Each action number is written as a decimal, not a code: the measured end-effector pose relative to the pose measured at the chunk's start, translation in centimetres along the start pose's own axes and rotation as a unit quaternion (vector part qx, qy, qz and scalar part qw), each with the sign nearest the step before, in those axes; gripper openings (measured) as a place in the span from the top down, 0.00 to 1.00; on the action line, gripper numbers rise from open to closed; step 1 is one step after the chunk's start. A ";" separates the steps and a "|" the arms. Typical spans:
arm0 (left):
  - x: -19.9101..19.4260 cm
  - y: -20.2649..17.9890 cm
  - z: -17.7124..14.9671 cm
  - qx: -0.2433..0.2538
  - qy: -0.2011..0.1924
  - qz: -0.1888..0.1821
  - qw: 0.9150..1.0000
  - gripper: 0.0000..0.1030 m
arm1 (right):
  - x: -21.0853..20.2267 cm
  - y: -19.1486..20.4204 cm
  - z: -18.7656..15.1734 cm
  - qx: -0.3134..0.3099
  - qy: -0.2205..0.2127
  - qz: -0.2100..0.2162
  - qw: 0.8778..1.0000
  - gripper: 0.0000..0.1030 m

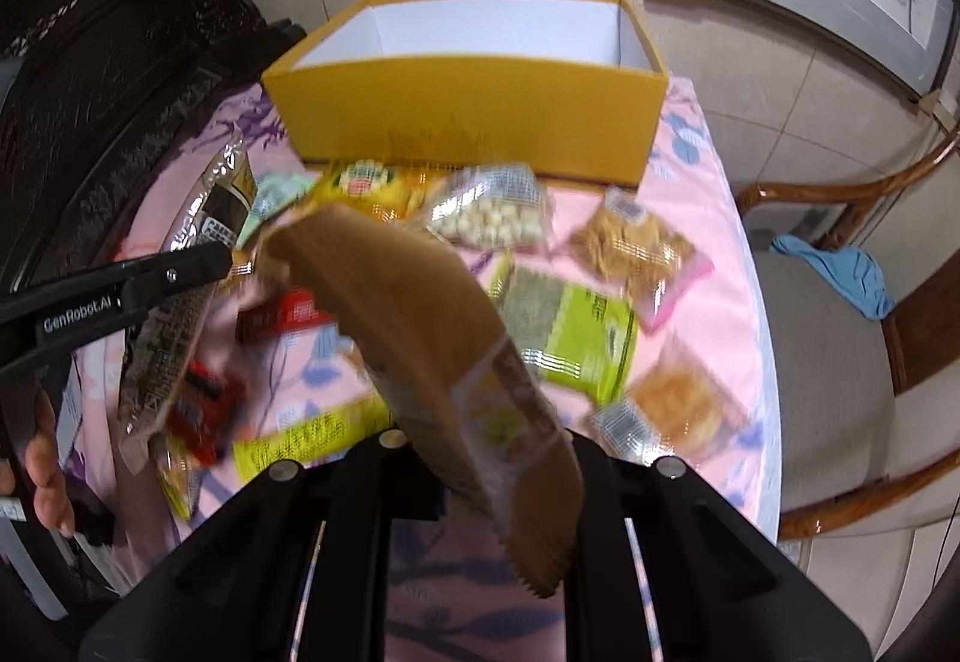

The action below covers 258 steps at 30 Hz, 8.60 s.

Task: Organize snacks
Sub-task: 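Carry both snacks over the yellow box and open both tools to drop them, then grasp the printed snack bag with the right tool while the left tool grasps the yellow cheese stick, then carry both snacks into the yellow box and open both tools, then grasp the clear bread bag with the right tool while the left tool grasps the purple candy bag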

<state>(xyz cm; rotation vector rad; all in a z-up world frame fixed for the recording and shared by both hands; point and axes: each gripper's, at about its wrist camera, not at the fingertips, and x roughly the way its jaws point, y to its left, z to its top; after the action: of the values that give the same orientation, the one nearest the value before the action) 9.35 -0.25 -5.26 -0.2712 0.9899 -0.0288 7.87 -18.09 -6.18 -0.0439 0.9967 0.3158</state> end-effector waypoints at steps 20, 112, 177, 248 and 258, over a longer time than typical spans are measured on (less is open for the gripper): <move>8.4 -3.4 20.4 -0.012 0.008 0.018 1.000 0.72 | 7.3 -2.2 22.2 0.012 -0.028 0.002 1.000 0.88; 10.0 -2.9 -9.8 0.215 0.053 0.019 0.975 0.78 | 1.4 -2.5 -6.3 0.101 0.065 0.023 0.993 0.66; 0.4 0.8 11.5 0.031 -0.039 0.014 0.999 0.06 | 3.3 -8.8 11.2 0.055 0.049 -0.010 0.997 0.38; 5.9 -3.8 -12.3 0.147 0.098 0.011 0.984 0.58 | 2.2 -4.5 -8.5 0.157 0.061 -0.015 0.986 0.50; 1.7 -2.1 -8.5 0.090 0.041 0.002 0.995 0.58 | 0.0 -1.7 -6.2 0.116 0.031 0.010 0.993 0.50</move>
<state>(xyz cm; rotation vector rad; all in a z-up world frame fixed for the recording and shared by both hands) 3.48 -4.31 -10.54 -0.1031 1.0625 -0.1248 3.30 -20.84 -9.73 0.1686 1.0915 0.2164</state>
